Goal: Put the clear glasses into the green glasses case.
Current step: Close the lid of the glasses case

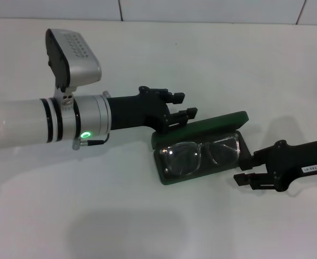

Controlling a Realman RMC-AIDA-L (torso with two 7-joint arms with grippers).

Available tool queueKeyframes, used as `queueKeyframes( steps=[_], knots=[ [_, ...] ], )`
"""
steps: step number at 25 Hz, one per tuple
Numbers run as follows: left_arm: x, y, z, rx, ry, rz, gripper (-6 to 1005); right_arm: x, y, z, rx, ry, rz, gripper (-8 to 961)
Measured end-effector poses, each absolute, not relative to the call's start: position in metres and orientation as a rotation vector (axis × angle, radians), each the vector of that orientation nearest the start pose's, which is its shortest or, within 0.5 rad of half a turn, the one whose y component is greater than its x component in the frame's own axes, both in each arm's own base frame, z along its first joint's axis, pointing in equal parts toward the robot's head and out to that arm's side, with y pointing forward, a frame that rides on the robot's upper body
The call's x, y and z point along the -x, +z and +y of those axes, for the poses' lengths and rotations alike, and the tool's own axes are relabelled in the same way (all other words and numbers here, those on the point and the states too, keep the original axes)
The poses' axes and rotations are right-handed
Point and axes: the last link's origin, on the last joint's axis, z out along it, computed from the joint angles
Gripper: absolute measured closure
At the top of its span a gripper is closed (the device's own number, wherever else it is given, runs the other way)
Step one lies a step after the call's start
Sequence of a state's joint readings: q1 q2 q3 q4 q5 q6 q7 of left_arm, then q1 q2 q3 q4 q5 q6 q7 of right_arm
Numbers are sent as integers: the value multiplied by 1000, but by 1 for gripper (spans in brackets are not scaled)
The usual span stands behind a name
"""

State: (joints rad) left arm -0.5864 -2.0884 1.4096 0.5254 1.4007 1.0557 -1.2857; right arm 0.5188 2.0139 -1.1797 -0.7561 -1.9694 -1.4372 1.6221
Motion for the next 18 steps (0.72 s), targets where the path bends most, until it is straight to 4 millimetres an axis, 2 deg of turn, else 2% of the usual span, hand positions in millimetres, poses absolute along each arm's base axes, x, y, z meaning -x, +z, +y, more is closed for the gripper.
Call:
queueKeyframes(
  steps=[18],
  knots=[
    [216,-92,344,2760,-631,-509,474,-241,-34,334,2998,323,637,568]
  ],
)
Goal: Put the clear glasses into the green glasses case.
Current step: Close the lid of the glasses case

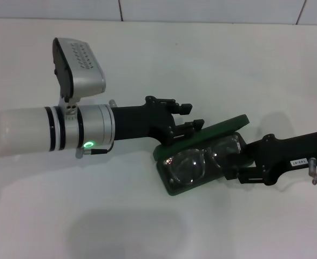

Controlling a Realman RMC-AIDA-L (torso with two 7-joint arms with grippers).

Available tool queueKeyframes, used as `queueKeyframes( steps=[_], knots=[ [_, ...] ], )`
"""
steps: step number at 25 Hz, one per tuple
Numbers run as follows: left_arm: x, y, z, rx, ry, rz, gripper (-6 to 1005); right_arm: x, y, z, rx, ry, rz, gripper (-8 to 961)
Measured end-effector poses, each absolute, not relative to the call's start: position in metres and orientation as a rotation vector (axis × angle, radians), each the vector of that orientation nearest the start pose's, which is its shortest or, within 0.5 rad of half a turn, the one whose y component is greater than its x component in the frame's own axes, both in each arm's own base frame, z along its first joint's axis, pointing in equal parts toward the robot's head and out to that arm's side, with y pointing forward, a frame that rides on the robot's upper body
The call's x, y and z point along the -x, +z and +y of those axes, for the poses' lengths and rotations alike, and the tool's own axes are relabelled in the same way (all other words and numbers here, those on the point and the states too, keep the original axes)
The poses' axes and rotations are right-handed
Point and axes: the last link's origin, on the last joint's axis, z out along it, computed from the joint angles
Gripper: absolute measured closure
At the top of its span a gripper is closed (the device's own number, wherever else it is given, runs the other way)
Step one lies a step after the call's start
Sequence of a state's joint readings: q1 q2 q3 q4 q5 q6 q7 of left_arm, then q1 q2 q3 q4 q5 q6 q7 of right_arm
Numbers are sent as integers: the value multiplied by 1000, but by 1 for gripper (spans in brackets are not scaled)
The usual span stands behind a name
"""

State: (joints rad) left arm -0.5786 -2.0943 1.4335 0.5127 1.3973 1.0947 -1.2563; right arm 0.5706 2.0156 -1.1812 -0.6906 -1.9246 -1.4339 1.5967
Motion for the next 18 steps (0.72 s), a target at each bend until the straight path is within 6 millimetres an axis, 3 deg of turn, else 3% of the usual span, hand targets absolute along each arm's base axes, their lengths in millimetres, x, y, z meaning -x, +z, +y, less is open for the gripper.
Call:
queueKeyframes(
  steps=[6,11,18],
  knots=[
    [219,-93,341,2753,-637,-517,474,-239,-32,330,3032,343,638,568],
    [221,-92,341,2739,-648,-530,474,-233,-7,331,3054,403,672,569],
    [221,-92,341,2743,-646,-526,474,-218,6,340,3116,191,763,569]
  ],
)
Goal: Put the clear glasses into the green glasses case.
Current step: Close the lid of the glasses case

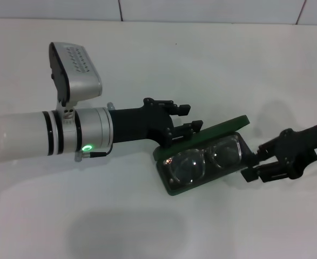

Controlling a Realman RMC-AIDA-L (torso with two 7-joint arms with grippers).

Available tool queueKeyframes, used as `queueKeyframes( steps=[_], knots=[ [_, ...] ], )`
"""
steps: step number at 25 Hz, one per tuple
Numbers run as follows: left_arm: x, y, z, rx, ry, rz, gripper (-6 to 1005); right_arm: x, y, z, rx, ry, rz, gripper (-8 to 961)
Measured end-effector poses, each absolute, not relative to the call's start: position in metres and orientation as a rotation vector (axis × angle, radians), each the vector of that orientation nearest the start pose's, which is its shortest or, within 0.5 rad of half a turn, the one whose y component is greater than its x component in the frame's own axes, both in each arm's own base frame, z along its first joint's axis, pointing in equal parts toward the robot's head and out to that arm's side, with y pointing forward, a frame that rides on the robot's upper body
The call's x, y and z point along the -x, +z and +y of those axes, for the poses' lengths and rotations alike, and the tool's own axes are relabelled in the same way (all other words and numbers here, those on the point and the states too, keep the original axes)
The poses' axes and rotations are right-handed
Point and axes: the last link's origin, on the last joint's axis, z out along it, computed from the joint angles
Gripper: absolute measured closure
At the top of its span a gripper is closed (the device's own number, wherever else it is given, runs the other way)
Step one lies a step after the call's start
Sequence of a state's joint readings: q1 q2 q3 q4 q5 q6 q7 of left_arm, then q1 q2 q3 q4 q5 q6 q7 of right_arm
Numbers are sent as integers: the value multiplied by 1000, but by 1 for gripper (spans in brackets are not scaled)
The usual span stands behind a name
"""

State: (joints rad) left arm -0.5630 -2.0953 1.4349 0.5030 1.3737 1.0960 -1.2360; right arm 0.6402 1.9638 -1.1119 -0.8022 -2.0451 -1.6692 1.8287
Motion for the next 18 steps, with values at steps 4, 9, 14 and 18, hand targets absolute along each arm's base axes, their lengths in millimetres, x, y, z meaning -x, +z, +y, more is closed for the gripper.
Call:
queueKeyframes(
  steps=[4,9,14,18],
  knots=[
    [220,-93,341,2743,-647,-514,473,-220,-2,346,3081,87,786,569],
    [220,-92,342,2735,-644,-516,473,-216,-8,349,3094,45,789,569],
    [220,-92,345,2727,-631,-518,473,-214,-11,351,3091,-50,842,569],
    [220,-92,346,2722,-625,-520,473,-210,-17,352,3090,-139,857,569]
  ],
)
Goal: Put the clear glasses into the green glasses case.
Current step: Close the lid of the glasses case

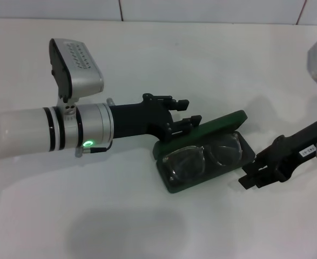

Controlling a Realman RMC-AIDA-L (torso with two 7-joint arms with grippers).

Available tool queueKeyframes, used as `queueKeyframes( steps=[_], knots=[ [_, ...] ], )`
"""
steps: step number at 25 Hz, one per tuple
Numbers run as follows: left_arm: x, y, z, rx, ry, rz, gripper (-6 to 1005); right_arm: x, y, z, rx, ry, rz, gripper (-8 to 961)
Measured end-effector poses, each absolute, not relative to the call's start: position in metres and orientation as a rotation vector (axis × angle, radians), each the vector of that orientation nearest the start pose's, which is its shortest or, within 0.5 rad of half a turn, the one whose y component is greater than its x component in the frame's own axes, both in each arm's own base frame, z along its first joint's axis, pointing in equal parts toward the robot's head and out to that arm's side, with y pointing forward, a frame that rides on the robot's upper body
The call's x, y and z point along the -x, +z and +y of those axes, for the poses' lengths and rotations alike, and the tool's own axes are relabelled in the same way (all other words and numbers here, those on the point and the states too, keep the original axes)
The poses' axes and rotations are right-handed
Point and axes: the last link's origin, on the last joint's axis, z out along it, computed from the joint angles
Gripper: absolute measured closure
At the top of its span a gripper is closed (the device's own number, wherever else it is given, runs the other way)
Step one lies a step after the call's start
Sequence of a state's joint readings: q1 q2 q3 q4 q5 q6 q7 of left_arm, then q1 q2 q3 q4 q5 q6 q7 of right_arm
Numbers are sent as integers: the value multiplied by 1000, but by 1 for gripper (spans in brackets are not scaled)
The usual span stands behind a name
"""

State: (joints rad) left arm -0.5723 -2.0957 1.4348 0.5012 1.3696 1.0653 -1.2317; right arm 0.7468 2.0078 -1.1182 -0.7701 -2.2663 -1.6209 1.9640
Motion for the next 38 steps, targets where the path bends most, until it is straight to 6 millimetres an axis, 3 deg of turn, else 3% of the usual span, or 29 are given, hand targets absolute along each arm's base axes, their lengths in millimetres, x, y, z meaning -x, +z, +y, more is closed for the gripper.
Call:
queueKeyframes(
  steps=[10,22,30,38],
  knots=[
    [220,-92,348,2716,-618,-516,472,-195,-33,361,3080,-206,788,569],
    [218,-93,349,2715,-614,-502,472,-194,-38,367,3043,-245,763,570],
    [215,-107,338,2809,-548,-438,472,-194,-39,368,3035,-244,755,570],
    [217,-109,335,2818,-542,-444,471,-192,-41,367,3046,-234,754,570]
  ],
)
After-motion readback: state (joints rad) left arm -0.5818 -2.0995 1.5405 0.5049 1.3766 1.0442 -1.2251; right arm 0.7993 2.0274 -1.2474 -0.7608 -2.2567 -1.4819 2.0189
